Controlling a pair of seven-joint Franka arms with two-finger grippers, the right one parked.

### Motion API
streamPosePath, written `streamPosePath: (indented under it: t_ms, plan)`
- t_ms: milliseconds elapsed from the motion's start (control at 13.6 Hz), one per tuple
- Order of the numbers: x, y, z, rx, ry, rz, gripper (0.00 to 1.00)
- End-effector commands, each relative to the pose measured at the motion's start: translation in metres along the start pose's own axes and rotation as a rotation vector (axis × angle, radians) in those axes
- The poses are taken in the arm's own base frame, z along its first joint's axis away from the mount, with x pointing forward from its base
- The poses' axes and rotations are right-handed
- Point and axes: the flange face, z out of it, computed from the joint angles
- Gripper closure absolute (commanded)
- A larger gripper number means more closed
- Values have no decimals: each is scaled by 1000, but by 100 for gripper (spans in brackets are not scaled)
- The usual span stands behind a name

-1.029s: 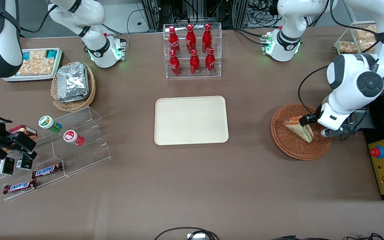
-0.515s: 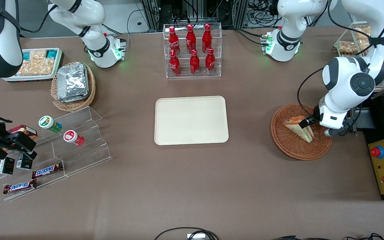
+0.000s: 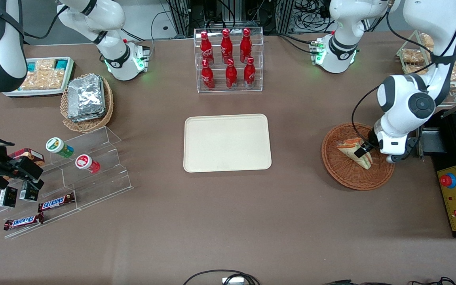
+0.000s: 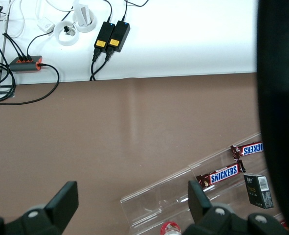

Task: Place sandwich from basket to tray
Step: 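Close the left gripper on the sandwich's crust edge and lift it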

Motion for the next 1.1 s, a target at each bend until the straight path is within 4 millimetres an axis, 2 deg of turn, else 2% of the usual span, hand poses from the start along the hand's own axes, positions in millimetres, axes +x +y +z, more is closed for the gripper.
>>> streamPosePath:
  t_ms: [0, 294, 368, 441, 515, 588, 809, 1029]
  plan:
    - [-7, -2, 13, -8, 13, -33, 0]
    - [-10, -3, 28, 3, -6, -34, 0]
    - [-10, -3, 29, 5, -8, -39, 6]
    - [-10, -2, 29, 4, -7, -54, 42]
    - [-10, -2, 29, 4, -7, -68, 74]
    - [-10, -2, 30, 5, -8, -73, 98]
    - [-8, 0, 27, 3, -6, -73, 100]
    - [-8, 0, 17, 15, -13, -57, 100]
